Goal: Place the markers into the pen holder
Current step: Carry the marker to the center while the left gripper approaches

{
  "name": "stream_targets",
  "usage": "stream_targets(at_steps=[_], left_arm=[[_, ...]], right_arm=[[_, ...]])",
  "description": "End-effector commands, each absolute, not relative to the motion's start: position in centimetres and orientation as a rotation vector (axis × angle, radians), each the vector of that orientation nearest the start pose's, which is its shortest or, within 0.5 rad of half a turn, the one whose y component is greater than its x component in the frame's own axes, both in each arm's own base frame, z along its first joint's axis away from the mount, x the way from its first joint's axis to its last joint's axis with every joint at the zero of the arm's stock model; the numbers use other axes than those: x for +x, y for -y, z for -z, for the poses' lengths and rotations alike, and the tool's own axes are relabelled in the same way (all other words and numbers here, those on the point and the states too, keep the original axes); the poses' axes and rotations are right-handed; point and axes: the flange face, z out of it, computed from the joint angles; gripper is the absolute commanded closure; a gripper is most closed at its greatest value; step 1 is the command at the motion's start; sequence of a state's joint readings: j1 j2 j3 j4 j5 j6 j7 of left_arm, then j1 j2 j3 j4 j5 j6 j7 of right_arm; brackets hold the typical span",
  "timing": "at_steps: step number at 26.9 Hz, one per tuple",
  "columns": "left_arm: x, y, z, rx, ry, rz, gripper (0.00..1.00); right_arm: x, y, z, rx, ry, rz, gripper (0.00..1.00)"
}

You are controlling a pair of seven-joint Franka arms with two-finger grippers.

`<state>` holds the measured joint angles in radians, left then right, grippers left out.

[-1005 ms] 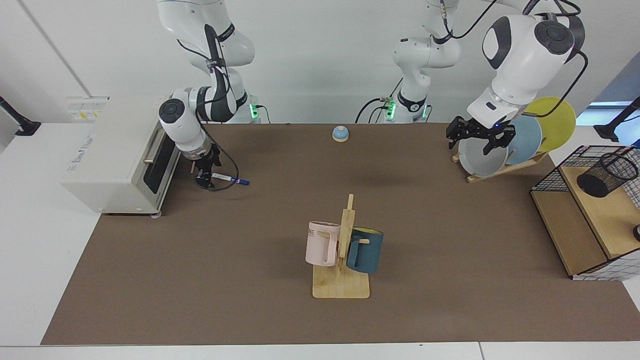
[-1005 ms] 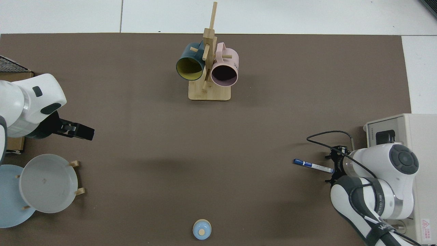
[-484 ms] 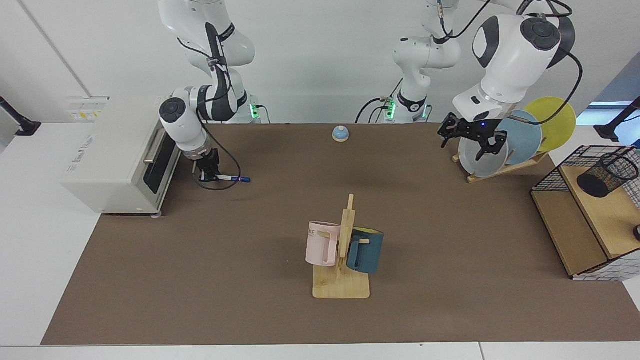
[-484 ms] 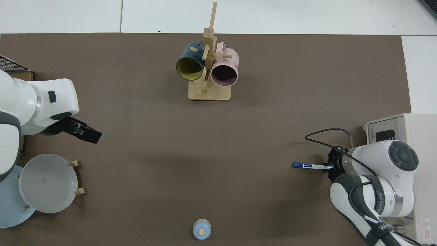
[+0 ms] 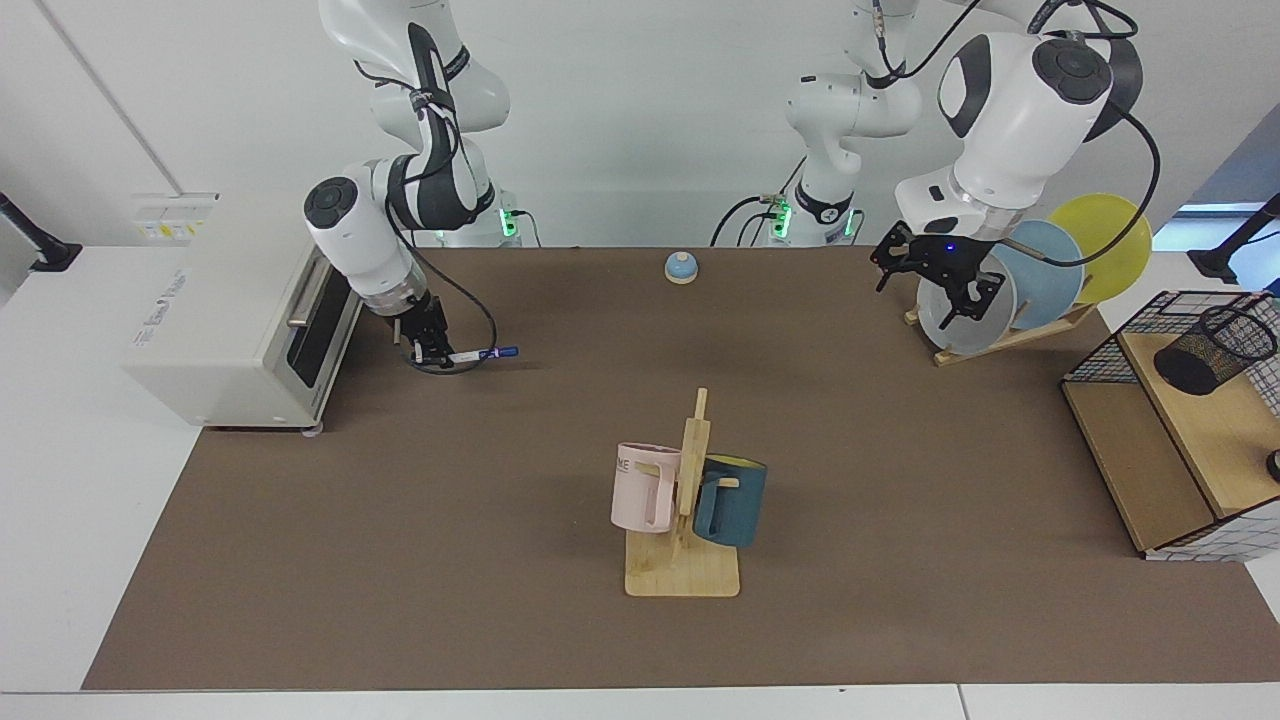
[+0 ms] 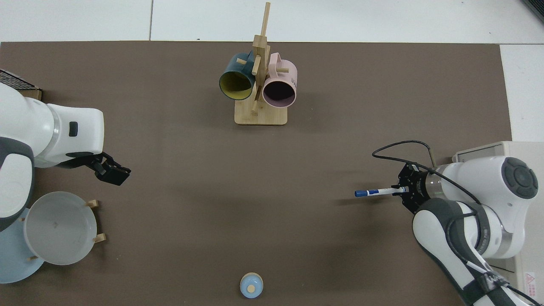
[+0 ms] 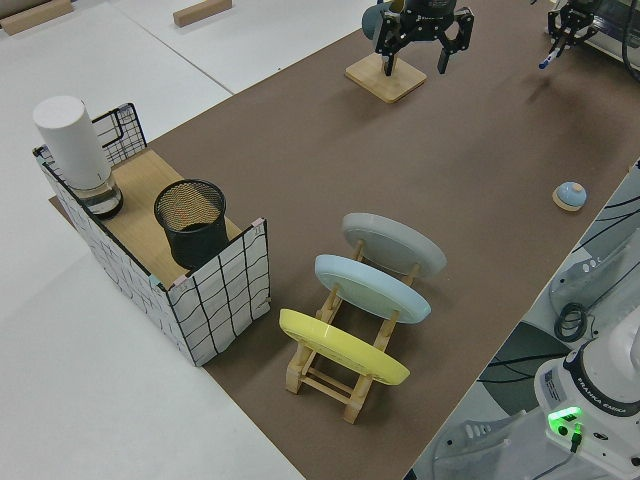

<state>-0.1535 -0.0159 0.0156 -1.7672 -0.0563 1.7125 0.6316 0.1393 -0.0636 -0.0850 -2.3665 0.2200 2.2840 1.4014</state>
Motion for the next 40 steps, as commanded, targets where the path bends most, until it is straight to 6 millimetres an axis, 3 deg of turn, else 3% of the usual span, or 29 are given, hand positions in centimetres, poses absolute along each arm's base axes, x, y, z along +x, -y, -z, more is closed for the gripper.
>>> stream_targets(at_steps=[1, 6, 9, 12, 16, 24, 31, 33, 40], left_arm=[[54.3, 8.8, -55.2, -3.006, -1.246, -0.055, 0.0], [54.3, 9.4, -55.3, -2.953, -1.443, -0.004, 0.0], [54.1, 10.8, -55.4, -2.896, -1.56, 0.009, 0.0], [53.9, 11.8, -55.4, -2.868, -1.608, 0.011, 0.0], [54.1, 13.3, -55.5, -2.717, -1.824, 0.079, 0.0], [53.8, 16.5, -56.0, -2.432, -2.14, 0.166, 0.0], [53.8, 17.9, -56.5, -2.239, -2.299, 0.233, 0.0], [53.2, 18.3, -57.6, -2.222, -2.295, 0.242, 0.0], [52.0, 20.4, -58.6, -2.167, -2.346, 0.231, 0.0]], right_arm=[[50.7, -7.1, -39.7, -2.184, -1.925, -0.262, 1.0], [51.9, -10.4, -43.8, -2.127, -1.86, -0.312, 1.0], [52.1, -12.4, -45.6, -2.112, -1.84, -0.328, 1.0], [52.1, -15.4, -47.6, -2.086, -1.838, -0.323, 1.0], [51.6, -20.1, -49.3, -2.025, -1.876, -0.338, 1.0], [49.1, -28.3, -51.1, -1.852, -1.88, -0.379, 1.0], [47.4, -32.8, -51.0, -1.799, -1.87, -0.382, 1.0], [47.0, -34.0, -51.2, -1.77, -1.868, -0.381, 1.0], [45.4, -36.5, -51.3, -1.735, -1.862, -0.457, 1.0]])
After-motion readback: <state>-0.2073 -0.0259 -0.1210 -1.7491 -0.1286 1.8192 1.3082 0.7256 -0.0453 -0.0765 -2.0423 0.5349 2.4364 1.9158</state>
